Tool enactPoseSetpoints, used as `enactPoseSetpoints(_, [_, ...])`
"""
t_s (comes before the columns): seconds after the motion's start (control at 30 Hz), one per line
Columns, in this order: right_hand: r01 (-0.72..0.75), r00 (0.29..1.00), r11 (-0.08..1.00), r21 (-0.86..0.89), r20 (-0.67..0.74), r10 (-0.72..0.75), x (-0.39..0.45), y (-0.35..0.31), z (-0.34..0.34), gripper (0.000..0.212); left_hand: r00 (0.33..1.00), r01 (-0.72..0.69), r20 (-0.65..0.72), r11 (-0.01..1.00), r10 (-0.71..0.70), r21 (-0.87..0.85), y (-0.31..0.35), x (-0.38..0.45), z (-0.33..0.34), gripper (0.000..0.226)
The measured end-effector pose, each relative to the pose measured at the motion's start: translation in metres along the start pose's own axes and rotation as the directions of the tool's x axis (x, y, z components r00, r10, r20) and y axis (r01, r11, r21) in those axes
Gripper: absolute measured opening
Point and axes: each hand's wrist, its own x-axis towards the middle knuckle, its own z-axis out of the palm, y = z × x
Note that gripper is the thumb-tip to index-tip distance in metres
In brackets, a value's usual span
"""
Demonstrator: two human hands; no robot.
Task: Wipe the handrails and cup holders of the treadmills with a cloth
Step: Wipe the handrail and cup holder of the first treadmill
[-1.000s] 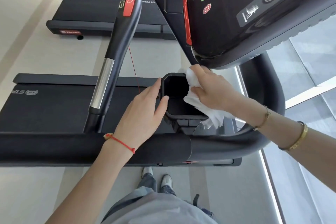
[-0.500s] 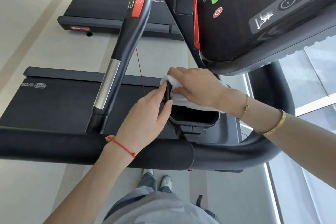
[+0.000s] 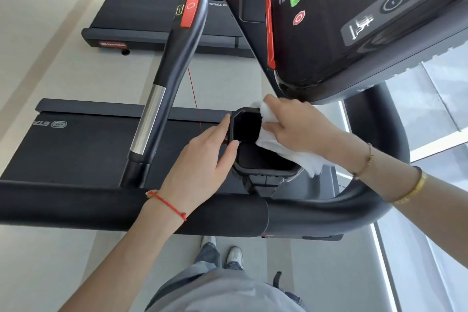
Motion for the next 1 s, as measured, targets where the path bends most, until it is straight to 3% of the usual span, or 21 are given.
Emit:
enactPoseSetpoints(0.3, [0.19,0.978,0.963,-0.189,-0.048,-0.202,0.021,-0.021,0.004,0.036,1.0,-0.008,0.001,1.0,0.008,-0.003,-0.002,0.001,0.001,0.055])
enactPoseSetpoints(0.47, [0.085,0.994,0.992,-0.088,-0.06,-0.091,0.004,-0.011,0.0,0.039,1.0,0.017,-0.008,0.999,-0.017,-0.028,-0.003,0.0,0.0,0.055])
enactPoseSetpoints(0.63, [-0.09,0.995,0.953,0.289,-0.02,0.1,-0.029,0.0,0.006,0.047,1.0,-0.001,-0.006,1.0,0.0,-0.015,-0.003,0.001,0.0,0.056])
enactPoseSetpoints(0.73, [-0.123,0.985,0.899,0.421,-0.058,0.162,-0.044,-0.004,0.013,0.056,1.0,0.008,0.003,1.0,-0.008,-0.013,-0.005,0.002,0.0,0.057])
enactPoseSetpoints(0.9, [-0.093,0.96,0.897,0.433,-0.199,0.196,-0.067,-0.006,0.022,0.042,1.0,0.016,0.012,1.0,-0.015,-0.024,-0.008,0.001,0.001,0.058])
enactPoseSetpoints(1.0, [-0.059,0.963,0.907,0.417,-0.216,0.162,-0.08,-0.01,0.018,0.049,1.0,0.01,0.025,1.0,-0.009,-0.02,-0.01,0.002,-0.001,0.058])
